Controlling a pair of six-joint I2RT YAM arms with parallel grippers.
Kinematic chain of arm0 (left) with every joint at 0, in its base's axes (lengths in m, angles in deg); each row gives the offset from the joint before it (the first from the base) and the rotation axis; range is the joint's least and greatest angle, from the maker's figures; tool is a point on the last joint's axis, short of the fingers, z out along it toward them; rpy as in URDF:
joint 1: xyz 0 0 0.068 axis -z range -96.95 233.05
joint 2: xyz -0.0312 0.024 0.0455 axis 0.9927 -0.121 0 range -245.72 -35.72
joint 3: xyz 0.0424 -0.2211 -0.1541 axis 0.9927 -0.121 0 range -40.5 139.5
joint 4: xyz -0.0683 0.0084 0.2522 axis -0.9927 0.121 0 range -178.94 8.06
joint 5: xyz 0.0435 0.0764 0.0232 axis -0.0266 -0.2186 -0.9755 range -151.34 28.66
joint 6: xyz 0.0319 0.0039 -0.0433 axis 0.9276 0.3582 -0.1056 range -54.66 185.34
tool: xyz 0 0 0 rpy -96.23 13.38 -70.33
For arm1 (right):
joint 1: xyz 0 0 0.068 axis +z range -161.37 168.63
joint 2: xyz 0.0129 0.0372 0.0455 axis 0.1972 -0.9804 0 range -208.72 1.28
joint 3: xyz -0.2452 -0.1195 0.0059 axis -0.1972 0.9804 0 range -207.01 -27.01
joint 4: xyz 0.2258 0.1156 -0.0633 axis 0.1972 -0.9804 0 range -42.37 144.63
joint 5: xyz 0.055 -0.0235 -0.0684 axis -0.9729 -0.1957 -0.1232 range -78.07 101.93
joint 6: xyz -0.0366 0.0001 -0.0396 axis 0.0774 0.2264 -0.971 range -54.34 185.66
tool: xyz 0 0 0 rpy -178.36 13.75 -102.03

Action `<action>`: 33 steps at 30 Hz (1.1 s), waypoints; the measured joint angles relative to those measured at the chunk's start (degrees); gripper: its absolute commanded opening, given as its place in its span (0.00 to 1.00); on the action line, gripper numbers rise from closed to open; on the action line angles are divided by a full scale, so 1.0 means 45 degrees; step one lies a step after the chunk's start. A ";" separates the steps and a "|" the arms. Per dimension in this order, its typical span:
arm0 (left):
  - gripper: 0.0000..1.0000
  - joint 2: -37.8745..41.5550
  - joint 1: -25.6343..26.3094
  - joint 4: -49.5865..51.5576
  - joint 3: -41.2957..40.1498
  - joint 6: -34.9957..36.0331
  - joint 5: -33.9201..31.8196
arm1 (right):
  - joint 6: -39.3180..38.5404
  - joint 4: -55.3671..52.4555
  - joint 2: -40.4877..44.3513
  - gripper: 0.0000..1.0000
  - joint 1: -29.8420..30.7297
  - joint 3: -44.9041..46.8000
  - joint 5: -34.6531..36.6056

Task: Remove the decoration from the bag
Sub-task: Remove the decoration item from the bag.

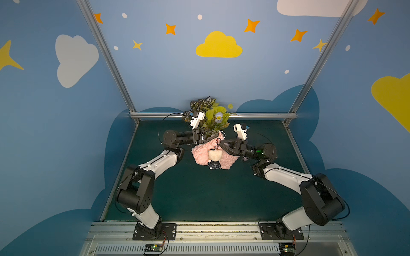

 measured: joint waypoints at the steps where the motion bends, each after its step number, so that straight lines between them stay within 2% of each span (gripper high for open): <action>1: 0.02 -0.0005 0.0005 0.0005 0.0019 0.0000 0.0000 | 0.0010 -0.0015 0.0107 0.38 -0.0005 0.0053 -0.0010; 11: 0.02 -0.0015 0.0039 -0.0005 0.0248 -0.0053 0.0005 | -0.1146 -0.1642 0.2079 0.38 -0.0010 0.0262 -0.0194; 33: 0.02 -0.0015 0.0170 -0.0005 0.0248 -0.0097 -0.0015 | -0.1885 -0.2545 0.1112 0.36 -0.0010 -0.0539 -0.0301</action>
